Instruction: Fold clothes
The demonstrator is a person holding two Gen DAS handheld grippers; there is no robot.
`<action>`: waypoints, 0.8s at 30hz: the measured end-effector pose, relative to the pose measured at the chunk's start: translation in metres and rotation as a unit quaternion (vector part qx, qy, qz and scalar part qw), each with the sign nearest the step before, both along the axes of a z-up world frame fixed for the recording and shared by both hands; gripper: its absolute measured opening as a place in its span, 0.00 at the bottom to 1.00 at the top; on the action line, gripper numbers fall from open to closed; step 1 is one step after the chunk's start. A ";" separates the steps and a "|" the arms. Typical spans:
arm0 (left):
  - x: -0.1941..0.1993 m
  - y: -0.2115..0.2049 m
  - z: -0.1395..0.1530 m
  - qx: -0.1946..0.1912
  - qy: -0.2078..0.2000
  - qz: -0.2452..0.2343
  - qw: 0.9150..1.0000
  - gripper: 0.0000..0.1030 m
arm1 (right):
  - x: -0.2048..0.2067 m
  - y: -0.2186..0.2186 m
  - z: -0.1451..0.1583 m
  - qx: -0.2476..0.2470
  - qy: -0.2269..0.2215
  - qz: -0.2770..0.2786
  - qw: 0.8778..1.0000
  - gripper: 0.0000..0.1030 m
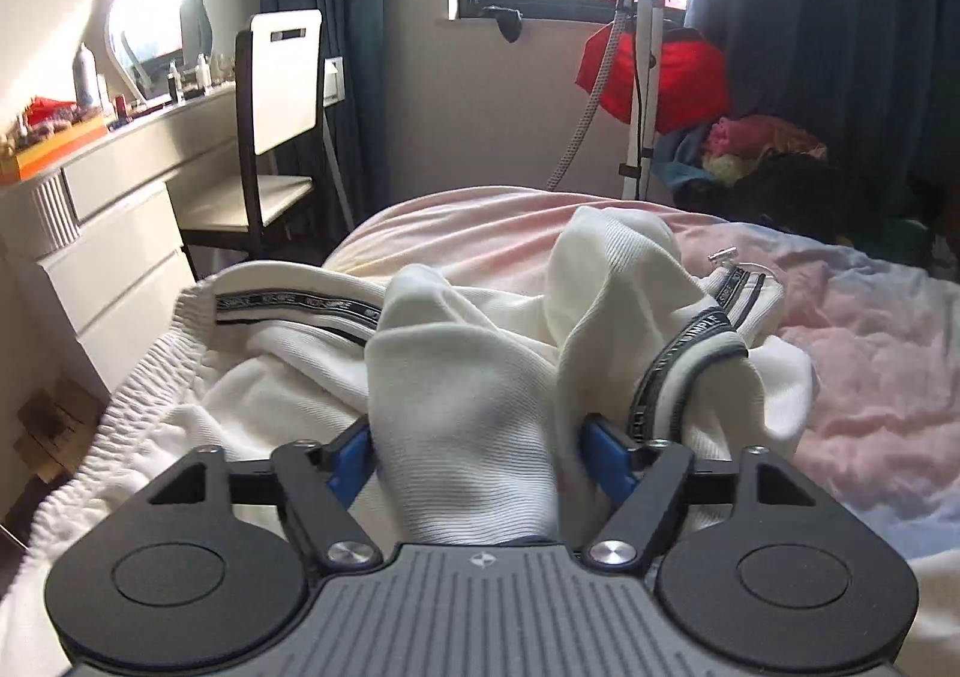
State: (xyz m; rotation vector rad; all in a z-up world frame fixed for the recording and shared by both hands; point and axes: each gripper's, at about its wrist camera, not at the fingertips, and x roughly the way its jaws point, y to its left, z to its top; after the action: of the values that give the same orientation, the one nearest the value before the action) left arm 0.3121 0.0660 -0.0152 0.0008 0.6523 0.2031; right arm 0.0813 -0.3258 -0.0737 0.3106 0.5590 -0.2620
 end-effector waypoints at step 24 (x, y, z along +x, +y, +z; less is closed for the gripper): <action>-0.210 -0.044 0.033 -0.123 -0.102 -0.141 0.977 0.98 | -0.001 0.014 0.021 0.209 -0.071 0.112 0.969 0.82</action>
State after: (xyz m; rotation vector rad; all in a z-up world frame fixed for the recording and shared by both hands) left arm 0.1020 0.0216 0.0181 -0.1633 0.4631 -0.1505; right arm 0.0799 -0.3114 -0.0530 0.6651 0.4994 0.1008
